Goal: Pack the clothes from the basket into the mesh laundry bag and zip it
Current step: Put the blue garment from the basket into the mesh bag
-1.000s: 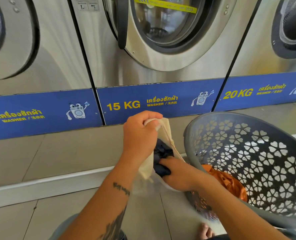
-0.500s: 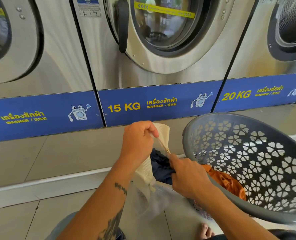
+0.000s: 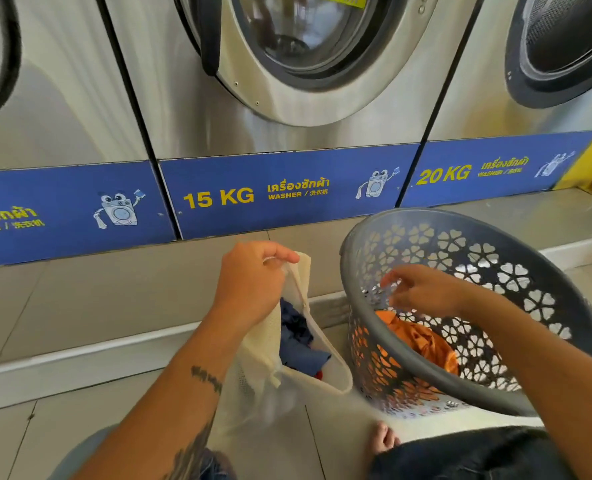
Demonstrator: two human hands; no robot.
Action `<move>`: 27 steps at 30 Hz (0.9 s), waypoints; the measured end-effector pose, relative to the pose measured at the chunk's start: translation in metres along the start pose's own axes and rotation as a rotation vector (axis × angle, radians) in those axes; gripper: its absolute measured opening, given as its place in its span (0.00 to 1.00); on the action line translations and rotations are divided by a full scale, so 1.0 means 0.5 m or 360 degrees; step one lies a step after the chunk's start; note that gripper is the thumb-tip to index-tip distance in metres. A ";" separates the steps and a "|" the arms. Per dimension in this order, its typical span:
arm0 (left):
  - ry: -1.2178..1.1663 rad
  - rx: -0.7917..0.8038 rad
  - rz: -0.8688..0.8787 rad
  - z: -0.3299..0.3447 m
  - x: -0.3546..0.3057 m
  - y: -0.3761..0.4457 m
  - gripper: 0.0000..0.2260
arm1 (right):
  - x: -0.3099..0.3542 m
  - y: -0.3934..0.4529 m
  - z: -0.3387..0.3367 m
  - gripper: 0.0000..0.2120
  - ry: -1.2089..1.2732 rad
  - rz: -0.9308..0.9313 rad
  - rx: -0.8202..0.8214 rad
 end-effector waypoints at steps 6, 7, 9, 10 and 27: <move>0.0098 0.0169 -0.0176 0.075 0.052 0.018 0.16 | -0.096 0.068 0.100 0.21 -0.0879 0.0281 0.0614; 0.0101 0.0179 -0.0187 0.084 0.058 0.023 0.16 | -0.109 0.077 0.104 0.22 -0.1024 0.0309 0.0640; 0.0129 0.0198 -0.0205 0.098 0.069 0.033 0.16 | -0.132 0.104 0.118 0.26 -0.1108 0.0342 0.0673; 0.0155 0.0210 -0.0210 0.104 0.074 0.038 0.16 | -0.145 0.120 0.128 0.28 -0.1096 0.0346 0.0693; 0.0516 0.0394 -0.0127 0.178 0.096 0.078 0.17 | -0.452 0.379 0.378 0.61 -0.0992 0.0344 0.0701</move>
Point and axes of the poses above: each hand's wrist, its own y-axis towards the middle knuckle, its own z-axis out of the palm, x = y × z, the point moved 6 cm from there along y, towards the middle knuckle, and after that the axes turned 9 degrees about -y, right-handed, at the moved point
